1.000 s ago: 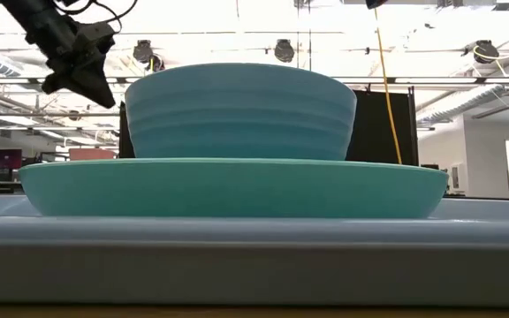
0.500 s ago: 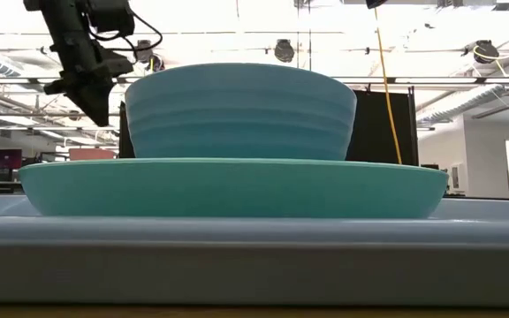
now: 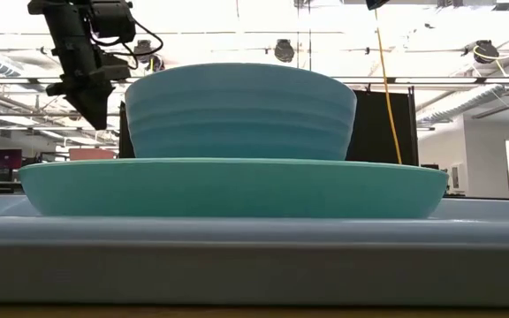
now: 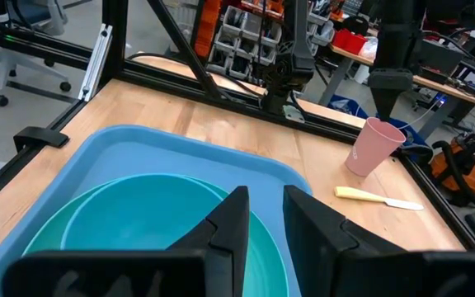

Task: Set up tray
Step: Put the pink cup on the blue tray at the top right of the light blue plate

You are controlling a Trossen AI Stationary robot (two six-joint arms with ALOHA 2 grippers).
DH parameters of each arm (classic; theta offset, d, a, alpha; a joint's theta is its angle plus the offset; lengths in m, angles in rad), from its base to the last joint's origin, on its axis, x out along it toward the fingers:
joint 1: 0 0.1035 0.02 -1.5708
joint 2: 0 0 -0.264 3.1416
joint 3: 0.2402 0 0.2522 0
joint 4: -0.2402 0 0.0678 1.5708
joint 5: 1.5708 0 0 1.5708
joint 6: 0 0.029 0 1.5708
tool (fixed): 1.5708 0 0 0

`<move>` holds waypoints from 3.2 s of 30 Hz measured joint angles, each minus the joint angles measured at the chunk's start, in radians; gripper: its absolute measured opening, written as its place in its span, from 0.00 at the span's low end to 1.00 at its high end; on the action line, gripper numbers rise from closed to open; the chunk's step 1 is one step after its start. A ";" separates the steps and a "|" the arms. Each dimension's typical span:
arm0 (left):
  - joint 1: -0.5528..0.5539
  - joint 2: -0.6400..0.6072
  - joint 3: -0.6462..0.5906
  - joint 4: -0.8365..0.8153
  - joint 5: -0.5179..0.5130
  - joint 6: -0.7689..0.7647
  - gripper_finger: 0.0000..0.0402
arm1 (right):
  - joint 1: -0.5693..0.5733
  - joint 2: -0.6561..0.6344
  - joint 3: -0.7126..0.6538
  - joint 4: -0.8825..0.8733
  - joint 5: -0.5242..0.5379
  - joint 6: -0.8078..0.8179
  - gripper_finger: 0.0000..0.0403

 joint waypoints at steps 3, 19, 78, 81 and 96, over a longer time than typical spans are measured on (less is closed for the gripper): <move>0.000 0.000 0.000 0.002 0.000 0.005 0.30 | 0.000 0.000 0.000 0.000 0.000 0.000 0.17; 0.062 0.093 0.000 0.007 -0.031 0.024 0.48 | 0.000 0.000 0.000 0.000 -0.052 0.012 0.17; 0.078 0.224 -0.001 0.017 -0.097 0.135 0.01 | 0.000 0.000 0.000 0.000 -0.052 0.013 0.17; 0.056 0.224 -0.001 0.020 -0.107 0.157 0.01 | 0.000 0.000 0.000 0.000 -0.052 0.013 0.17; -0.102 0.224 -0.001 0.103 -0.149 0.273 0.01 | 0.000 0.000 0.000 0.000 -0.052 0.012 0.17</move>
